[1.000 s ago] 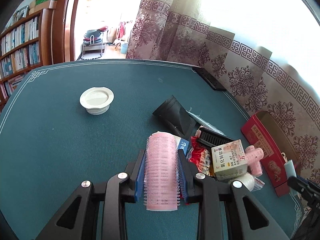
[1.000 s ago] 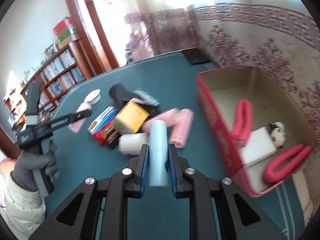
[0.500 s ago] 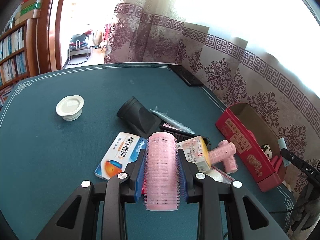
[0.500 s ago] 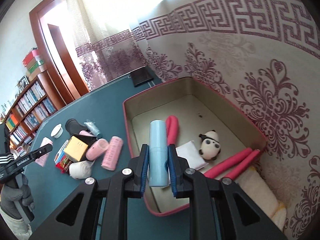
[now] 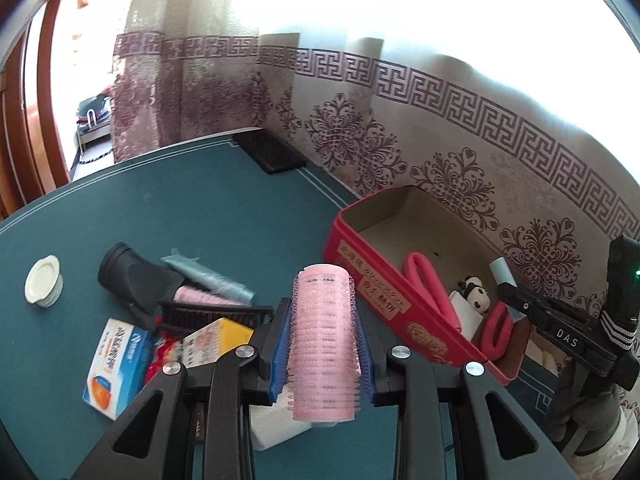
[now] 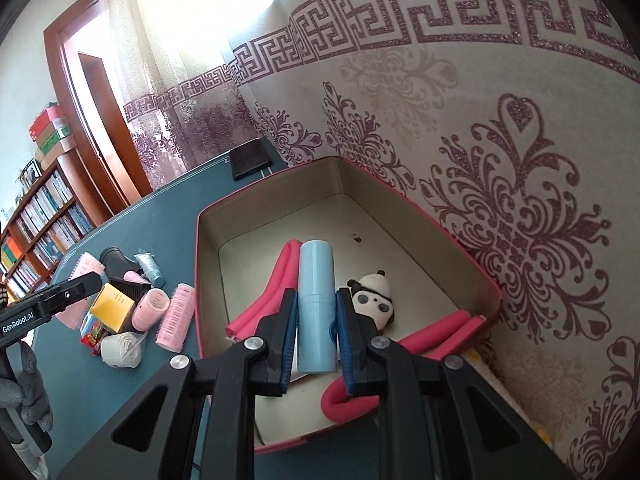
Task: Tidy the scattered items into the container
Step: 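Lower the pink curler with the left gripper while the right gripper drops the light-blue tube into the tin, then move the left gripper to the white medicine box while the right gripper approaches the yellow box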
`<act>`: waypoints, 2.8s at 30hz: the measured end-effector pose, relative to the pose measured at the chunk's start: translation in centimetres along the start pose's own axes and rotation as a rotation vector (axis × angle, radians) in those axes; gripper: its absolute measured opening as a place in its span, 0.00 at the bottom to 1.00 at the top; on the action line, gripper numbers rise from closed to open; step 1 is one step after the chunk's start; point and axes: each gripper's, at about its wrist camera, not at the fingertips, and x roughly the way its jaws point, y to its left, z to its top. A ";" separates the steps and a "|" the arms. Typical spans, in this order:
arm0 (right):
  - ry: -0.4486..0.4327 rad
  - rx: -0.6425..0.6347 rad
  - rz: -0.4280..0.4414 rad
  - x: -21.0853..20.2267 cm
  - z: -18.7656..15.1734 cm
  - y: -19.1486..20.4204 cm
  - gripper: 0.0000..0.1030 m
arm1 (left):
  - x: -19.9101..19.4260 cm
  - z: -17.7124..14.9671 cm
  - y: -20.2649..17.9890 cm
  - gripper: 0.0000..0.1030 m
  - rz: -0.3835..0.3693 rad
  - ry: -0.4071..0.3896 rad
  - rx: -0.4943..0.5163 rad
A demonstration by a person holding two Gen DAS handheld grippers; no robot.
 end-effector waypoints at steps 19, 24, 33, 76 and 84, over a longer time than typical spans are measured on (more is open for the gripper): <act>-0.014 0.037 0.016 0.7 0.0 -1.8 0.21 | 7.9 4.7 -9.9 0.55 -0.101 0.042 0.131; -0.010 0.058 0.025 0.9 0.0 -2.2 0.27 | 8.0 4.2 -9.8 0.75 -0.108 0.036 0.125; -0.044 0.041 0.020 0.3 0.0 -1.6 0.72 | 6.8 3.3 -6.1 0.75 -0.043 0.043 0.035; 0.084 -0.171 0.214 0.7 -3.5 13.3 0.76 | -3.0 -5.6 14.8 0.76 0.201 -0.005 -0.378; 0.109 -0.189 0.220 1.2 -4.2 14.6 0.76 | -1.3 -6.5 16.5 0.76 0.235 0.055 -0.332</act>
